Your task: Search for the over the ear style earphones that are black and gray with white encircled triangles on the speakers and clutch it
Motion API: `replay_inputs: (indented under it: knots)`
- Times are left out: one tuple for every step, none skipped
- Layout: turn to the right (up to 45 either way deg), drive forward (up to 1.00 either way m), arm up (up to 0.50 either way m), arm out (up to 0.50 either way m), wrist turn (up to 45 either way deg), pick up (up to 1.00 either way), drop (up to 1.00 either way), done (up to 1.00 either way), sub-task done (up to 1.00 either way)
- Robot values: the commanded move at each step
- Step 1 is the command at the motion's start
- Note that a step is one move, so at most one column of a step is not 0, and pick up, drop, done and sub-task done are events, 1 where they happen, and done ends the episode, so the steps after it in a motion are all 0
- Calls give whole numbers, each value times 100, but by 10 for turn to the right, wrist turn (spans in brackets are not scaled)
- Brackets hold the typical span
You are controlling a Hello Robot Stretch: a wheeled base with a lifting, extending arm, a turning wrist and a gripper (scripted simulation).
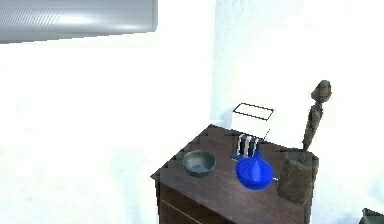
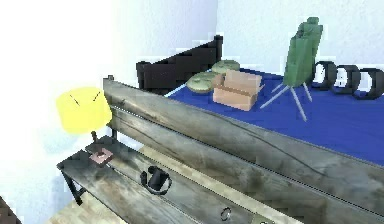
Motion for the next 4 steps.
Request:
replay_inputs:
  knots:
    - [-90,0,0,0,0,0,0,0,0]
    - [0,0,50,0,0,0,0,0,0]
    - [0,0,4,0,0,0,0,0,0]
    - [0,0,0,46,0,0,0,0,0]
